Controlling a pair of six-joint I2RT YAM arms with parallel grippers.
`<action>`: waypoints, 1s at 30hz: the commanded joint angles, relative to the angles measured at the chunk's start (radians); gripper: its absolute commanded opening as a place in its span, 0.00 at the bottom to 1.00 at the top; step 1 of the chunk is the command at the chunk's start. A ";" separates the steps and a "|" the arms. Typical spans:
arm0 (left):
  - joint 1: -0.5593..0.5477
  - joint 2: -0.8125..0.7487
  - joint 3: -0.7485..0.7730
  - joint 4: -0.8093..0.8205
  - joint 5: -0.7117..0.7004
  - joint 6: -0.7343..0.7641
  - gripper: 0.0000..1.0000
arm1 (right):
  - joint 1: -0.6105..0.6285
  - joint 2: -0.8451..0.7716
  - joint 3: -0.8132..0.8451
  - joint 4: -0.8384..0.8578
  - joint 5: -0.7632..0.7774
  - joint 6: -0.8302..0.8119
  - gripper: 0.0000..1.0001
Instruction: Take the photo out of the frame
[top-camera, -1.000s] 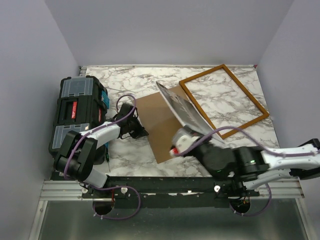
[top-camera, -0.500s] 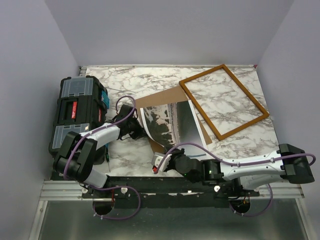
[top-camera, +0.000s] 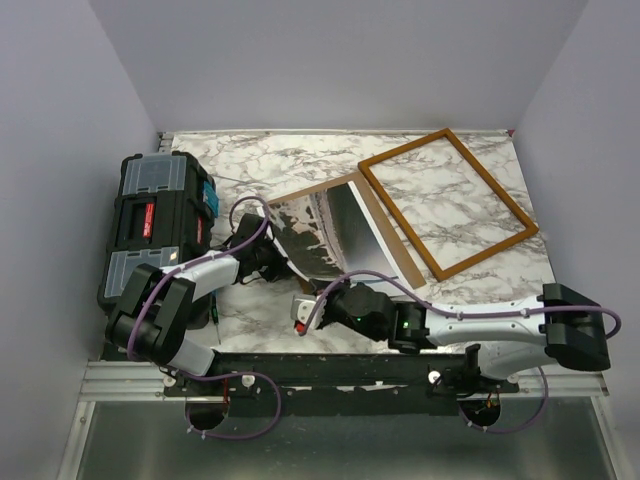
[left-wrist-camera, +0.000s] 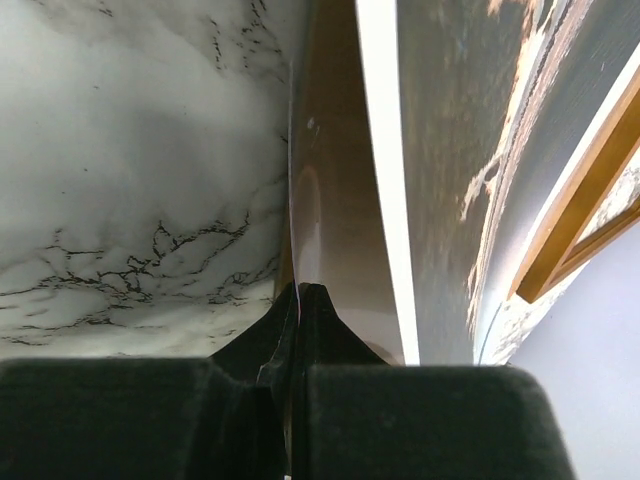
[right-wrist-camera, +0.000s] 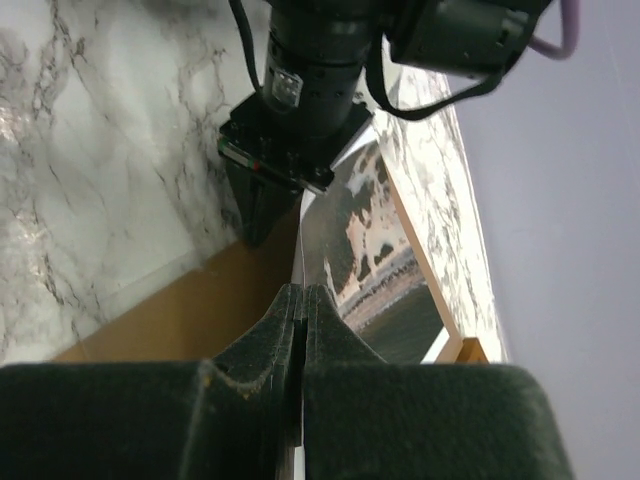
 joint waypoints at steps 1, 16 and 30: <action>0.003 -0.001 -0.035 -0.030 -0.011 -0.007 0.00 | -0.010 0.085 0.039 -0.010 -0.046 -0.011 0.00; 0.003 -0.032 -0.031 -0.061 -0.011 -0.010 0.12 | -0.046 0.124 -0.042 0.066 -0.042 -0.013 0.00; 0.003 -0.378 -0.107 -0.238 -0.073 0.015 0.48 | -0.046 0.146 -0.076 0.124 -0.048 0.021 0.00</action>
